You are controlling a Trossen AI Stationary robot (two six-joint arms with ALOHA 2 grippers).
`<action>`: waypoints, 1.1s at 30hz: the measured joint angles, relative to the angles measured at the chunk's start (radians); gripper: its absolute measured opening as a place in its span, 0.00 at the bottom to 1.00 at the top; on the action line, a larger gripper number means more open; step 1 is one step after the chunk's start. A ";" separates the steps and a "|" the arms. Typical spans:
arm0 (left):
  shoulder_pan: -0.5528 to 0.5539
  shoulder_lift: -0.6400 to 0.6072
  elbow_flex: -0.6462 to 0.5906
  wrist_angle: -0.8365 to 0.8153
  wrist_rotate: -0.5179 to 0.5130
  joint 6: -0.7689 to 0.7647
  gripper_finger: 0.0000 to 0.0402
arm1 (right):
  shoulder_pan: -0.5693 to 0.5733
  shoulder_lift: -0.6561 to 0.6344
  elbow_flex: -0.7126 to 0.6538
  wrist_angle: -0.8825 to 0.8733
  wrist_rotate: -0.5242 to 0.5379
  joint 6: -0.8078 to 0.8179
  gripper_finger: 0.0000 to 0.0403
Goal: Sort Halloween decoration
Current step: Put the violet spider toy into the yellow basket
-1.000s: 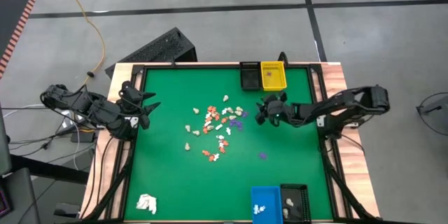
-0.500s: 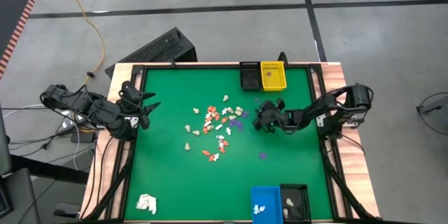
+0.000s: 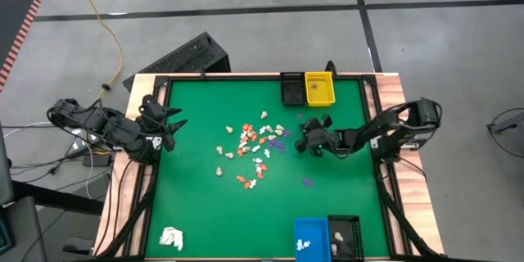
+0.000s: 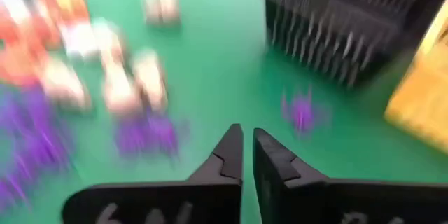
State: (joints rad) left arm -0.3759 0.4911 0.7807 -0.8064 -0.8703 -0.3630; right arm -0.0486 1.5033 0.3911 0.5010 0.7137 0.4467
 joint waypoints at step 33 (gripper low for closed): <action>0.000 0.000 0.000 -0.015 -0.006 0.019 0.47 | -0.162 0.299 0.070 0.200 -0.056 0.073 0.41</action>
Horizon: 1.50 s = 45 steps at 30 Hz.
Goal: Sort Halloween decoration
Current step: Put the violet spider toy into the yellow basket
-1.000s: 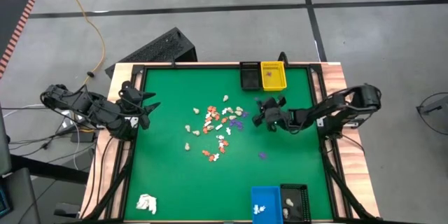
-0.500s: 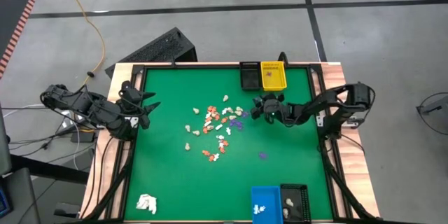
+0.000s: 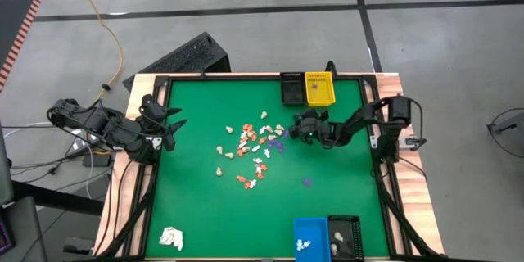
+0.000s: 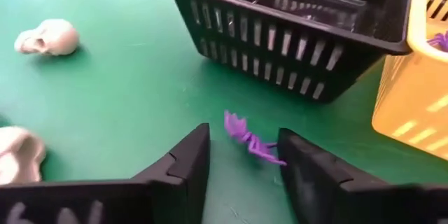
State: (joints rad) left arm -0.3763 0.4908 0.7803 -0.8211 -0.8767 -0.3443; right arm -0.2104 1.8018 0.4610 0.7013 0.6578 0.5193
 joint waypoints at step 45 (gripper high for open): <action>0.000 0.000 0.000 -0.042 -0.029 -0.061 0.47 | -0.287 -0.570 0.002 -0.524 0.018 -0.020 0.21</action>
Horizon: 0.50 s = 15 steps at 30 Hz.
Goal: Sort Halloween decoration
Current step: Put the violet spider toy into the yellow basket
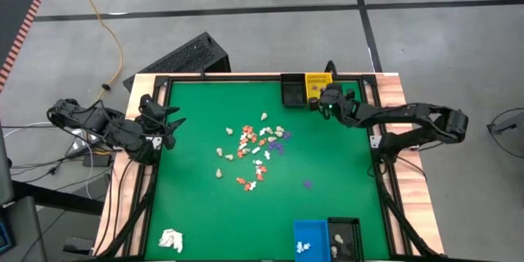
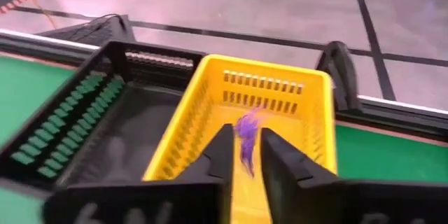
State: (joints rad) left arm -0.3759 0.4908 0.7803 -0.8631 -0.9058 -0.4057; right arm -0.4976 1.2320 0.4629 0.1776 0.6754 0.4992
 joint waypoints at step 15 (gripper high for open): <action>0.000 0.000 0.000 0.000 0.001 -0.003 0.47 | 0.141 -0.104 0.000 0.043 -0.216 -0.142 0.45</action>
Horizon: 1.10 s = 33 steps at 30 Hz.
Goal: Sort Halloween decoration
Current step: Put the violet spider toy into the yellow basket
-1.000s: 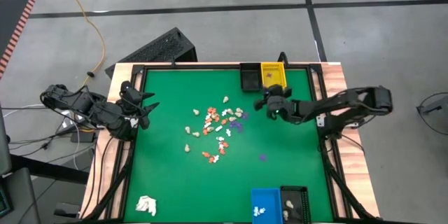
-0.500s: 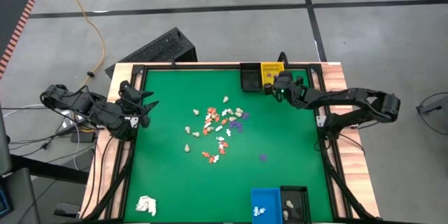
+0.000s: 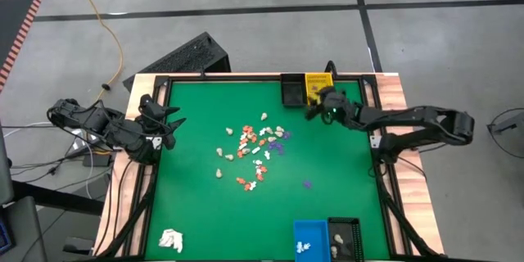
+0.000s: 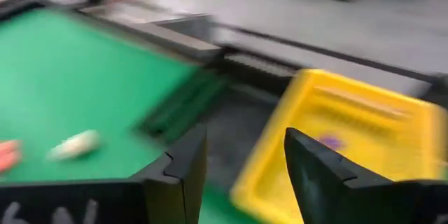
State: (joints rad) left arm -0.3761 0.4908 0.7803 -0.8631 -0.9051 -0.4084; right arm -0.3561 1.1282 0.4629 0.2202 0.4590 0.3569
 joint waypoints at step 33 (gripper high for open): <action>0.000 0.000 0.000 0.000 0.001 -0.049 0.47 | 1.051 0.396 0.000 -0.026 0.300 0.661 0.42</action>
State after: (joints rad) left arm -0.3760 0.4908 0.7803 -0.8631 -0.9042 -0.4573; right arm 0.6952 1.5240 0.4629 0.1938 0.7589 1.0180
